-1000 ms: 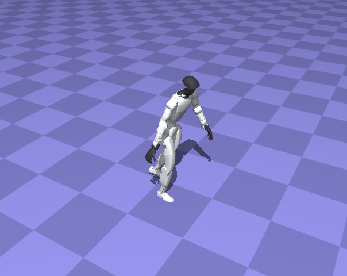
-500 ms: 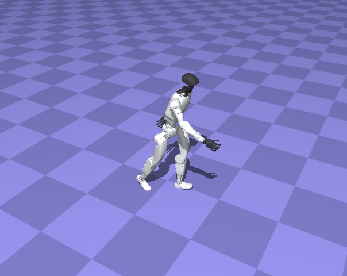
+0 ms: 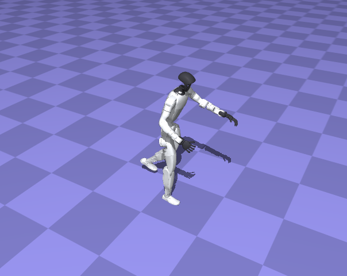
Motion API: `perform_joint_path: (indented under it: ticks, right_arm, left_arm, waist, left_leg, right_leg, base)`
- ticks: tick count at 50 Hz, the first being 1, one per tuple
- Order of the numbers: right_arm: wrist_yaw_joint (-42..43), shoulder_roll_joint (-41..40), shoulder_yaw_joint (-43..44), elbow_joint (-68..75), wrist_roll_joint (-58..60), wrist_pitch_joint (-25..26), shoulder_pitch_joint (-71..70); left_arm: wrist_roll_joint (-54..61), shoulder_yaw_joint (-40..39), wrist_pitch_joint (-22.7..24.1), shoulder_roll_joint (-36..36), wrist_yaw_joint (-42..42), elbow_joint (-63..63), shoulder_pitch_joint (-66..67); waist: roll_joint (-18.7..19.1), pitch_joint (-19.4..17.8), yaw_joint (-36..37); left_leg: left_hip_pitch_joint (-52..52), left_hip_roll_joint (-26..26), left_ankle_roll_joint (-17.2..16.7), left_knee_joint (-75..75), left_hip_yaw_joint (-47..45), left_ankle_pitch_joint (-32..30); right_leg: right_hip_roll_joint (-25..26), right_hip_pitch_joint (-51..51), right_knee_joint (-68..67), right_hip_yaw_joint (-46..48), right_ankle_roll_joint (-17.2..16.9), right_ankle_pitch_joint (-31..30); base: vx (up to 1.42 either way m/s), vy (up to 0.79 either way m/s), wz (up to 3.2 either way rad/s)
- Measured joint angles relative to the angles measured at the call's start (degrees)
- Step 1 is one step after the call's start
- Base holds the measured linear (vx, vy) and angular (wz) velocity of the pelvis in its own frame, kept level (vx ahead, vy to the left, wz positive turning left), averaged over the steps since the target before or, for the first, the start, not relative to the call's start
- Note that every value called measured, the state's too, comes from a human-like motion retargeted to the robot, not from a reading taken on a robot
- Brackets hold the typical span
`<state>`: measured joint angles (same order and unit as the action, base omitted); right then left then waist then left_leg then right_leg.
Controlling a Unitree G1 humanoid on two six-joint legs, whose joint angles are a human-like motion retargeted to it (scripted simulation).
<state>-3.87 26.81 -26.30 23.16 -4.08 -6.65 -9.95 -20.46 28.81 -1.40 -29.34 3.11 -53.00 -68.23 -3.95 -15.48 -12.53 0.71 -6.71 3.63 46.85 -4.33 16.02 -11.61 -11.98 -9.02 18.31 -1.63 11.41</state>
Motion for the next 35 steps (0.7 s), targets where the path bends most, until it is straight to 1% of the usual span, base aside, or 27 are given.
perform_joint_path:
  ticks: [2, 3, 4, 5, 7, 8, 9, 10, 12, 13, 15, 17, 18, 20, 22, 23, 25, 26, 27, 28, 30, 31, 32, 33, 35]
  right_arm:
    - [9.2, 0.5, -7.0, 20.5, -4.2, 0.2, -2.7]
    - [13.9, -1.0, -10.9, 32.9, -8.4, 1.7, -5.0]
    - [18.1, -3.3, -11.1, 44.4, -12.9, 3.7, -7.1]
    - [22.0, -6.0, -9.3, 55.4, -17.6, 5.9, -9.3]
    - [28.5, -7.2, 4.3, 62.4, -24.2, 6.1, -10.0]
    - [29.1, -7.2, 11.2, 60.4, -28.7, 3.8, -8.5]
    - [26.1, -7.6, 16.0, 56.4, -34.8, 1.6, -5.8]
    - [21.5, -8.2, 19.7, 51.5, -41.8, -0.6, -2.5]
    - [12.9, -9.4, 17.9, 43.1, -52.0, -3.6, 1.8]
    - [10.8, -9.6, 15.5, 39.3, -53.6, -5.2, 3.2]
    - [10.6, -8.8, 11.6, 32.0, -47.7, -7.4, 5.0]
    - [12.2, -6.7, 10.3, 26.2, -33.3, -6.0, 5.4]
    - [11.7, -5.7, 10.6, 24.4, -26.1, -4.4, 5.1]
    - [8.6, -3.9, 11.0, 22.6, -16.4, -1.6, 3.1]
    - [5.6, -3.0, 9.5, 24.1, -14.6, -0.3, -0.8]
    - [5.7, -3.3, 8.4, 26.2, -15.8, 0.0, -3.2]
    - [12.1, -4.9, 5.9, 32.8, -20.1, -0.3, -7.3]
    - [19.5, -6.3, 5.3, 37.3, -22.0, -0.5, -8.8]
    - [26.6, -7.6, 4.6, 41.9, -23.9, -0.4, -10.3]
    - [33.1, -8.9, 3.6, 46.4, -26.1, 0.4, -11.8]
    - [38.3, -10.0, 2.7, 51.4, -27.3, 3.7, -13.0]
    - [35.9, -9.5, 1.7, 51.0, -27.1, 5.1, -13.1]
    - [32.6, -8.7, 0.7, 50.1, -26.4, 5.9, -13.0]
    - [27.5, -7.1, -0.2, 48.1, -24.8, 5.6, -12.2]
    - [18.8, -3.4, -1.8, 43.7, -20.9, 0.9, -8.2]
  left_arm:
    - [-8.7, 2.7, -2.7, -1.5, 4.8, 5.7, -9.2]
    - [-10.8, 3.8, -4.6, -2.2, 7.5, 9.1, -12.0]
    - [-11.3, 4.6, -6.1, -3.0, 10.1, 13.1, -13.1]
    - [-11.2, 5.1, -7.4, -4.0, 12.7, 17.4, -13.4]
    - [-9.6, 4.5, -5.4, -6.1, 15.6, 26.5, -10.3]
    - [-8.3, 3.7, -3.4, -6.9, 15.1, 31.6, -7.9]
    - [-6.3, 2.5, -1.3, -7.5, 13.2, 37.1, -4.3]
    - [-3.8, 0.9, 0.9, -8.0, 10.6, 42.7, -0.2]
    - [2.7, -3.6, 4.8, -8.9, 6.3, 52.0, 11.5]
    - [6.4, -6.3, 6.6, -9.2, 5.2, 55.8, 18.4]
    - [14.0, -12.2, 10.3, -9.0, 4.0, 61.2, 33.5]
    - [21.4, -17.4, 13.2, -7.3, 2.6, 62.3, 48.8]
    - [25.0, -19.5, 14.1, -5.7, 1.4, 61.1, 55.6]
    - [29.6, -23.7, 13.9, -1.7, -2.0, 56.1, 67.0]
    - [26.4, -29.6, 11.2, 4.3, -5.1, 46.1, 72.9]
    - [22.8, -31.9, 8.7, 7.1, -4.7, 39.3, 72.9]
    - [19.2, -34.2, 2.1, 10.5, 1.1, 21.2, 68.1]
    - [23.8, -33.2, -1.3, 10.5, 7.1, 8.5, 62.2]
    - [30.1, -32.6, -4.5, 10.6, 12.8, -3.9, 56.0]
    - [39.6, -32.6, -7.4, 10.7, 18.0, -15.8, 49.1]
    - [55.5, -36.3, -10.9, 10.9, 26.9, -30.8, 39.0]
    - [60.0, -36.6, -10.4, 12.0, 27.9, -31.4, 36.5]
    - [62.6, -35.9, -9.3, 13.6, 27.1, -30.5, 34.9]
    - [61.8, -33.1, -6.6, 16.2, 22.7, -26.6, 35.1]
    - [52.3, -24.6, 1.4, 20.6, 11.1, -16.6, 38.3]
  waist:
    - [1.7, -1.5, 3.4]
    - [2.0, -1.9, 4.8]
    - [1.8, -1.9, 6.3]
    - [1.4, -1.7, 7.8]
    - [-0.6, -0.9, 11.5]
    - [-2.0, -0.7, 14.0]
    - [-3.6, -0.6, 16.5]
    - [-5.2, -0.4, 19.1]
    - [-7.6, 0.3, 22.0]
    - [-8.2, 0.6, 22.8]
    - [-8.0, 1.2, 23.5]
    - [-6.8, 1.7, 23.1]
    - [-6.0, 1.9, 22.7]
    - [-4.8, 1.5, 21.1]
    - [-5.0, 0.6, 18.1]
    - [-5.8, -0.5, 17.1]
    - [-6.9, -2.6, 16.1]
    - [-6.2, -3.4, 16.3]
    - [-5.5, -4.1, 16.7]
    - [-4.7, -4.5, 17.5]
    - [-2.1, -5.5, 17.9]
    - [-0.3, -6.0, 16.9]
    - [1.7, -6.4, 15.6]
    - [4.1, -6.5, 13.8]
    - [9.2, -5.1, 10.2]
  left_leg:
    - [-6.1, -2.4, 1.0, 13.8, 2.5, 3.6]
    - [-8.7, -2.0, 1.6, 18.6, 3.8, 6.2]
    - [-11.1, -1.3, 2.5, 21.6, 4.2, 8.3]
    - [-13.4, -0.6, 3.6, 23.7, 4.1, 10.1]
    - [-16.9, 1.9, 5.5, 21.0, 2.8, 11.7]
    - [-18.2, 3.5, 6.1, 17.5, 1.9, 12.3]
    - [-19.0, 4.9, 6.5, 12.4, 0.7, 12.1]
    - [-19.5, 6.2, 6.7, 6.5, -0.5, 11.7]
    - [-19.0, 7.4, 6.0, -9.0, -3.7, 8.7]
    - [-18.1, 7.5, 5.2, -17.7, -5.4, 6.5]
    - [-16.2, 6.7, 2.5, -33.8, -9.1, 2.0]
    - [-15.8, 5.3, -1.0, -44.1, -15.5, -4.5]
    - [-16.1, 4.4, -2.9, -46.6, -20.7, -8.7]
    - [-16.4, 2.6, -4.1, -46.3, -34.7, -11.1]
    - [-16.9, 0.9, 0.9, -37.5, -40.7, -0.2]
    - [-17.7, 0.2, 4.0, -31.1, -39.0, 5.6]
    - [-20.4, -0.6, 8.6, -17.5, -33.5, 13.4]
    - [-22.3, -1.4, 9.4, -11.4, -31.7, 14.6]
    - [-23.2, -1.3, 9.4, -7.9, -29.7, 15.3]
    - [-22.1, 0.7, 8.1, -9.3, -27.4, 15.1]
    - [-19.7, 4.2, 6.2, -12.3, -21.7, 12.8]
    - [-18.2, 5.7, 5.1, -14.7, -18.0, 10.8]
    - [-16.6, 7.2, 3.9, -17.2, -14.1, 8.7]
    - [-14.8, 8.3, 2.2, -20.0, -9.7, 6.4]
    - [-11.0, 9.9, -1.8, -25.7, 0.0, 1.9]
  right_leg:
    - [1.9, -4.7, -16.5, -0.1, 2.8, 8.5]
    - [2.4, -5.8, -22.1, -0.4, 3.5, 10.6]
    - [2.8, -6.4, -25.8, -0.8, 3.5, 11.4]
    - [3.1, -6.7, -28.5, -1.4, 3.2, 11.5]
    - [3.8, -4.4, -27.3, -3.1, 2.0, 9.7]
    - [4.2, -2.8, -25.5, -4.2, 1.5, 8.3]
    - [4.5, -1.1, -23.3, -5.5, 0.8, 6.5]
    - [4.8, 0.8, -21.0, -6.9, 0.1, 4.6]
    - [5.7, 4.8, -16.2, -10.2, -1.4, 0.7]
    - [6.6, 7.4, -13.2, -11.8, -2.3, -1.0]
    - [9.1, 13.2, -8.0, -15.0, -3.9, -3.7]
    - [11.8, 18.9, -5.0, -18.8, -5.3, -5.1]
    - [13.2, 21.1, -4.8, -21.0, -5.9, -5.4]
    - [15.7, 22.8, -9.2, -25.6, -7.7, -5.2]
    - [17.5, 18.7, -23.0, -29.2, -11.2, -4.8]
    - [17.9, 15.8, -31.6, -30.1, -12.8, -5.0]
    - [15.7, 9.4, -47.5, -28.8, -13.3, -4.3]
    - [12.7, 6.2, -53.1, -25.8, -10.2, -1.9]
    - [9.6, 3.0, -57.9, -22.9, -6.7, 0.4]
    - [6.4, -0.2, -61.0, -20.6, -2.8, 2.5]
    - [2.4, -4.6, -62.9, -17.2, 3.8, 5.3]
    - [2.0, -5.8, -61.1, -16.0, 5.6, 5.6]
    - [2.0, -6.6, -58.5, -14.8, 6.9, 5.9]
    - [2.8, -6.7, -54.3, -13.8, 7.2, 6.1]
    - [6.0, -5.8, -42.7, -13.2, 6.1, 5.3]
  base:
    - [0.86, -0.36, -0.50]
    - [0.88, -0.32, -0.72]
    - [0.89, -0.29, -0.78]
    - [0.90, -0.26, -0.86]
    - [0.91, -0.22, -1.02]
    - [0.92, -0.16, -1.23]
    - [0.93, -0.13, -1.35]
    - [0.95, -0.10, -1.37]
    - [0.98, -0.05, -1.31]
    - [1.00, 0.01, -1.22]
    - [1.02, 0.07, -1.09]
    - [1.02, 0.13, -0.79]
    - [0.99, 0.17, -0.47]
    - [0.92, 0.20, -0.05]
    - [0.81, 0.20, 0.52]
    - [0.73, 0.17, 0.84]
    - [0.67, 0.20, 1.19]
    - [0.62, 0.23, 1.67]
    - [0.55, 0.23, 2.07]
    - [0.50, 0.21, 2.42]
    - [0.46, 0.17, 3.02]
    - [0.47, 0.13, 3.60]
    - [0.48, 0.09, 4.02]
    - [0.50, 0.06, 4.30]
    - [0.52, 0.01, 4.65]
